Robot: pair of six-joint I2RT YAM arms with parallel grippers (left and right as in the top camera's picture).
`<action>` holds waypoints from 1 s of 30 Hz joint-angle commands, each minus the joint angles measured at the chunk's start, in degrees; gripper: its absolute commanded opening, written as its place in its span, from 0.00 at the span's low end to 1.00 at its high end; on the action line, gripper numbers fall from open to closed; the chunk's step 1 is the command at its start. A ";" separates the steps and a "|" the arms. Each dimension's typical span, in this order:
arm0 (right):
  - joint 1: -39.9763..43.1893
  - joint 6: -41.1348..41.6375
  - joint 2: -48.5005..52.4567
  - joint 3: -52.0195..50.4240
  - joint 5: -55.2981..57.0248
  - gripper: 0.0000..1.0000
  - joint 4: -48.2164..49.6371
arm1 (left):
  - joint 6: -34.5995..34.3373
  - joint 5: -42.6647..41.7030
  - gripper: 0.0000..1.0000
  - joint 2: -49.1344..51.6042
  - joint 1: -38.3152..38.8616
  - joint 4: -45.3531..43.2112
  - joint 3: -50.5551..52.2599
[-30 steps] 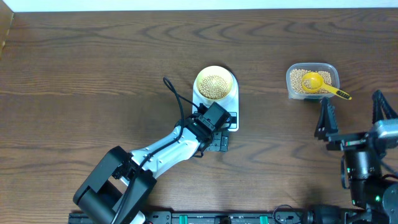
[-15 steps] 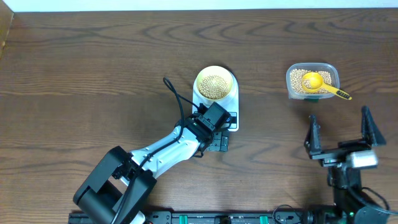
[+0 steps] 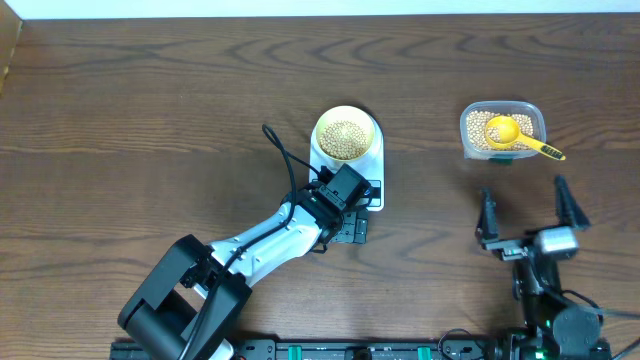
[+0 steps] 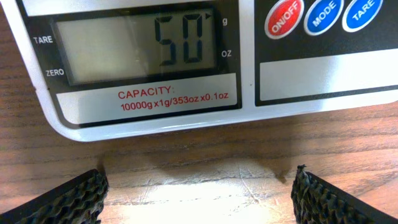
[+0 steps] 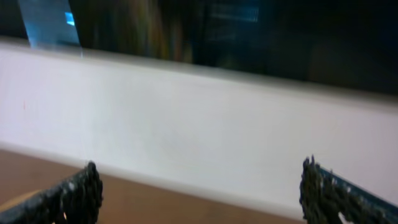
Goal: Scoop item into bowl and weigh 50g on scale
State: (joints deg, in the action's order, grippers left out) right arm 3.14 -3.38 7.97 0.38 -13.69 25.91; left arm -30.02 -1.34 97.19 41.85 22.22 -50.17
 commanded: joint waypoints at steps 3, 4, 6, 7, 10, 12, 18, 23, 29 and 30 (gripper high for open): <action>-0.17 -0.13 -0.26 -0.09 0.02 0.99 -12.33 | -0.74 -1.20 0.98 1.51 0.02 0.59 2.32; -0.17 -0.13 -0.24 -0.09 0.02 0.99 -14.58 | -0.74 -1.20 0.98 1.51 0.02 0.59 2.34; -0.20 -0.13 -0.26 -0.09 0.02 0.99 -20.85 | -0.74 -1.20 0.98 1.51 0.02 0.59 2.32; -0.17 -0.13 -0.26 -0.09 0.02 0.99 -24.13 | -0.74 -1.20 0.98 1.51 0.02 0.59 2.34; -0.17 -0.11 0.13 -0.09 0.20 0.99 -28.76 | -0.72 -1.20 0.98 1.51 0.02 0.61 2.34; -0.17 -0.11 0.13 -0.09 0.22 0.99 -29.07 | -0.74 -1.20 0.98 1.51 0.02 0.59 2.32; -0.20 -0.11 0.13 -0.09 0.22 0.99 -28.96 | -0.72 -1.20 0.98 1.51 0.02 0.61 2.32; -0.17 -0.11 0.13 -0.09 0.20 0.99 -29.00 | -0.74 -1.20 0.98 1.51 0.02 0.59 2.32; -0.17 -0.09 0.11 -0.09 0.20 0.99 -29.09 | -0.74 -1.20 0.98 1.51 0.02 0.59 2.34; -0.17 -0.09 0.11 -0.09 0.22 0.99 -29.09 | -0.74 -1.20 0.98 1.51 0.02 0.59 2.32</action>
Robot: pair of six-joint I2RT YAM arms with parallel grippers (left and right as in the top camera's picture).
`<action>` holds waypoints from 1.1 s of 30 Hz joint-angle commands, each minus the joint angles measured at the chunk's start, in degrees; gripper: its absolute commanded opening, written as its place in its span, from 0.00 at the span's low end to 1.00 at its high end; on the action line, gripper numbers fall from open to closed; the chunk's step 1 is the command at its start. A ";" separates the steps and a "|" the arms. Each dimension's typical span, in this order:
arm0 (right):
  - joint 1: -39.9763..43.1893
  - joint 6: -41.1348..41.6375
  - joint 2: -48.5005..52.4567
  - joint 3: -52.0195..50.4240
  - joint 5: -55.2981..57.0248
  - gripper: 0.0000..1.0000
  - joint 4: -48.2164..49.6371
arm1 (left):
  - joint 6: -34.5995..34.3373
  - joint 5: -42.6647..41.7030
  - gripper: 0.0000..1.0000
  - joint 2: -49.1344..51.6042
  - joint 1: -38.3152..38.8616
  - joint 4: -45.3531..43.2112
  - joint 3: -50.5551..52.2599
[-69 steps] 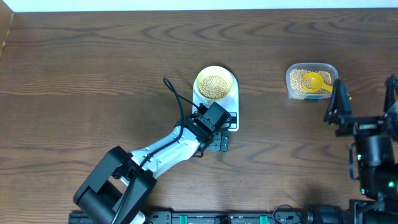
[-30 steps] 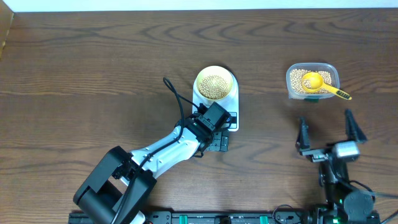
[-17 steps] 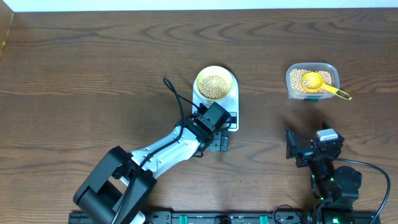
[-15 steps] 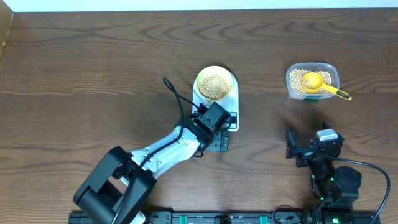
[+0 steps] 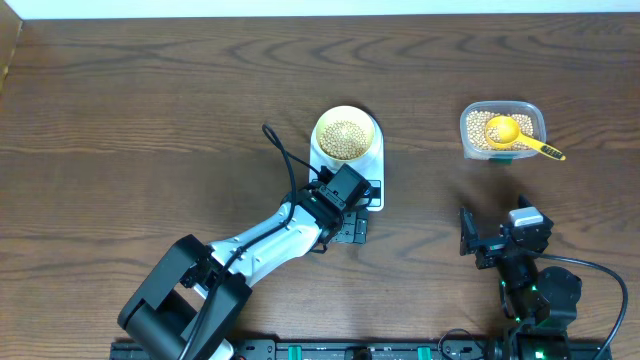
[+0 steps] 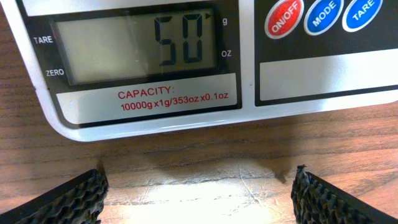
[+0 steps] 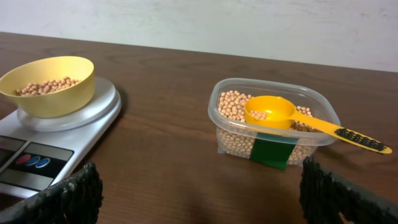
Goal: Scoop item into bowl and weigh 50g on scale
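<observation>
A yellow bowl [image 5: 346, 137] of beans stands on the white scale [image 5: 375, 160]. In the left wrist view the scale display [image 6: 180, 40] reads 50 g. My left gripper [image 6: 199, 199] is open just in front of the display, low over the table, and holds nothing; overhead shows the left gripper [image 5: 350, 230] at the scale's near edge. A clear container [image 5: 503, 130] of beans holds the yellow scoop [image 5: 510, 132]. My right gripper [image 5: 485, 240] is open and empty, near the front edge, short of the container [image 7: 273, 124]. The bowl [image 7: 48, 84] shows on its left.
A black cable [image 5: 285, 160] loops on the table left of the scale. The scale's buttons [image 6: 323, 15] sit right of the display. A pale wall [image 7: 199, 25] runs behind the table's far edge.
The right arm has drawn back toward its base, and its camera, which faced the wall, now looks across the table. The left arm and the 50 g reading are unchanged.
</observation>
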State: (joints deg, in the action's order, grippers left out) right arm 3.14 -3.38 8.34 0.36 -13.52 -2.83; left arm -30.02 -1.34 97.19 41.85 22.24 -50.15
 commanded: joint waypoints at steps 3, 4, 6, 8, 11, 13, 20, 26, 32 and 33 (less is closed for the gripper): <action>-0.17 -0.15 -0.50 -0.04 1.86 0.99 -0.37 | -0.72 -1.20 0.98 1.51 0.02 0.57 2.29; -0.17 -0.15 -1.25 -0.04 3.19 0.99 -0.52 | -0.74 -1.20 0.98 1.51 0.02 0.57 2.29; -0.17 -0.17 -3.93 0.02 5.75 0.99 -1.11 | -0.74 -1.20 0.98 1.51 0.02 0.57 2.29; -0.13 -0.17 -7.23 0.04 6.75 0.99 -1.33 | -0.72 -1.20 0.98 1.51 0.02 0.57 2.29; -0.15 -0.55 -8.07 -0.09 9.84 0.99 -1.14 | -0.74 -1.20 0.98 1.51 0.02 0.57 2.32; -0.13 -0.57 -8.07 -0.07 12.33 0.99 -1.46 | -0.74 -1.20 0.98 1.51 0.02 0.57 2.29; -0.13 -2.51 -8.07 -0.04 13.99 0.99 -1.66 | -0.72 -1.20 0.98 1.51 0.02 0.57 2.29; -0.13 -2.49 -8.07 -0.04 13.79 0.99 -1.46 | -0.72 -1.20 0.98 1.51 0.02 0.57 2.29; -0.13 -2.49 -8.07 -0.04 13.79 0.99 -1.49 | -0.74 -1.20 0.98 1.51 0.02 0.57 2.29; -0.13 -2.49 -8.07 -0.04 13.79 0.99 -1.49 | -0.72 -1.20 0.98 1.51 0.02 0.57 2.29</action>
